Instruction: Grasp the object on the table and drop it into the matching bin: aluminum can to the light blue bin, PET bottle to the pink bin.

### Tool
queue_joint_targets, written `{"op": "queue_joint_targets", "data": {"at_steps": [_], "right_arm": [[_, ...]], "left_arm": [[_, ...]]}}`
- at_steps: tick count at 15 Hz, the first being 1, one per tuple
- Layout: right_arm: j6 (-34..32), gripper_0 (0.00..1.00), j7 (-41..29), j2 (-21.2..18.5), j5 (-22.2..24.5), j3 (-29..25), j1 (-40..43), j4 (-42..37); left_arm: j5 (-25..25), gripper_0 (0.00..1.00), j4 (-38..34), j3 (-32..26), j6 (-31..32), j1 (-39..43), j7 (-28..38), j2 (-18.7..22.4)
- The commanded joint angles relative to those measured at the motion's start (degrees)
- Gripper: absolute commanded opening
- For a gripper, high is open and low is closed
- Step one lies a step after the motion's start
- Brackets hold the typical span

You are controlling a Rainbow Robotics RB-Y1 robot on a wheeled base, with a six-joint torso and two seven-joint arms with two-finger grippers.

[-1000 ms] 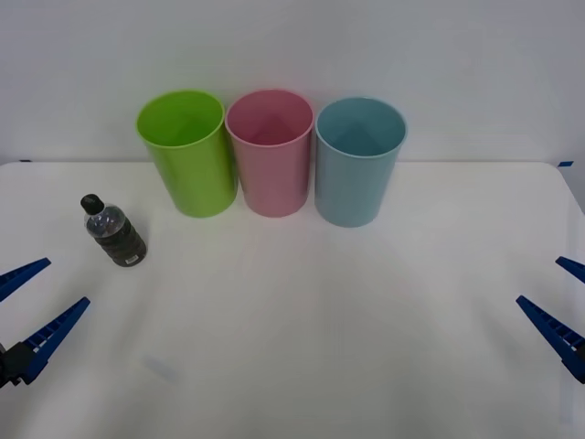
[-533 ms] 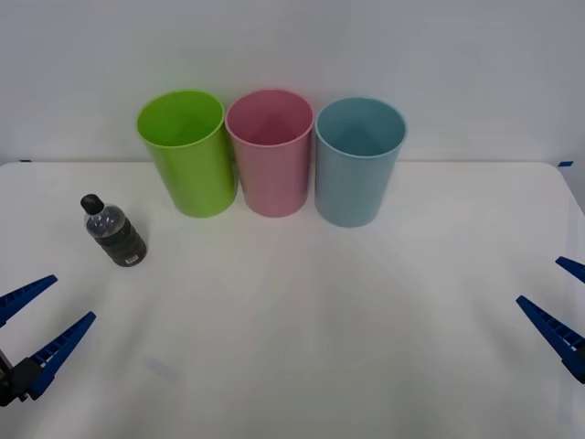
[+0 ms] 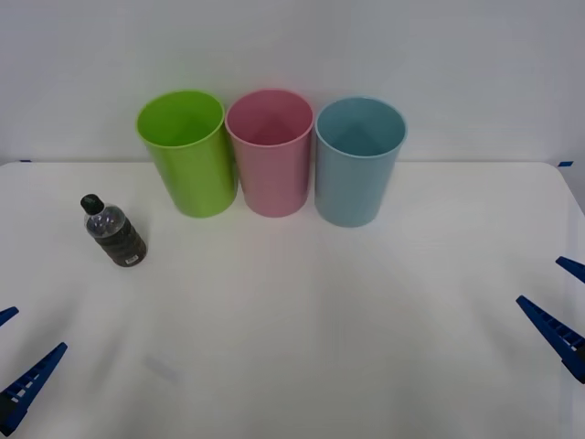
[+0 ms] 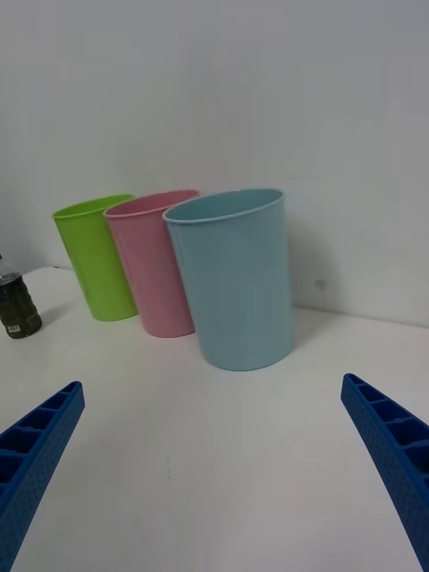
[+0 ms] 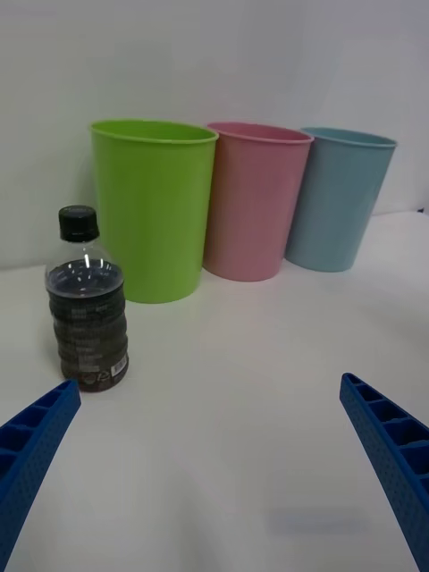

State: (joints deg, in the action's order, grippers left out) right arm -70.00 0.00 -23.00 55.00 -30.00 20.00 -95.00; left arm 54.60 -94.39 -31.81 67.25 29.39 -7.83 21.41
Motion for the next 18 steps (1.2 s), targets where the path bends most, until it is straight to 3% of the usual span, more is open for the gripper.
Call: {"op": "queue_joint_targets", "data": {"at_steps": [1, 3, 11, 18], "right_arm": [[0.0, 1.0, 0.0, 0.0, 0.0, 0.0, 0.0, 0.0], [0.0, 1.0, 0.0, 0.0, 0.0, 0.0, 0.0, 0.0], [0.0, 1.0, 0.0, 0.0, 0.0, 0.0, 0.0, 0.0], [0.0, 1.0, 0.0, 0.0, 0.0, 0.0, 0.0, 0.0]], "left_arm": [[0.0, 1.0, 0.0, 1.0, -4.4, 2.1, -5.4, 0.0], [0.0, 1.0, 0.0, 2.0, -7.9, 3.0, -7.6, 0.0], [-4.6, 1.0, 0.0, 7.5, -22.4, 2.5, -5.8, 0.0], [-1.9, 1.0, 0.1, 14.2, -31.7, -3.8, -3.8, 0.0]]}}
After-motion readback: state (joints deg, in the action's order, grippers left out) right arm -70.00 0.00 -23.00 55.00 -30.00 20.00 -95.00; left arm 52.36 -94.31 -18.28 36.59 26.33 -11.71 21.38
